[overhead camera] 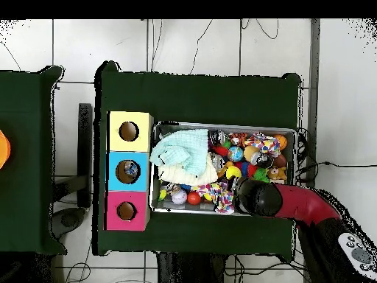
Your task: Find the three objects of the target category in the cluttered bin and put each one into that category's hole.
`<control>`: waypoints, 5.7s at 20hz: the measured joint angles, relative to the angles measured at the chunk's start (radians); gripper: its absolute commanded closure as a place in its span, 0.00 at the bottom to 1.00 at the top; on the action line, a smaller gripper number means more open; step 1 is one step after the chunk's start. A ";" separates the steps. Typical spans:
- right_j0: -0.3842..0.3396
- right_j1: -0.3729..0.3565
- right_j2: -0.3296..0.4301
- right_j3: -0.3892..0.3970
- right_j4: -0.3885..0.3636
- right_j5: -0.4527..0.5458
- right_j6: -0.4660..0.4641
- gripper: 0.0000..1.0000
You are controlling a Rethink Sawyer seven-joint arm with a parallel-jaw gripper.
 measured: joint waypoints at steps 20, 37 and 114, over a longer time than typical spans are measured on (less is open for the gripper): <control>0.000 0.010 0.015 -0.099 0.000 0.032 0.000 0.00; 0.066 0.068 -0.080 -0.099 0.000 -0.036 0.000 0.00; 0.132 0.120 -0.183 -0.030 0.051 -0.204 0.000 1.00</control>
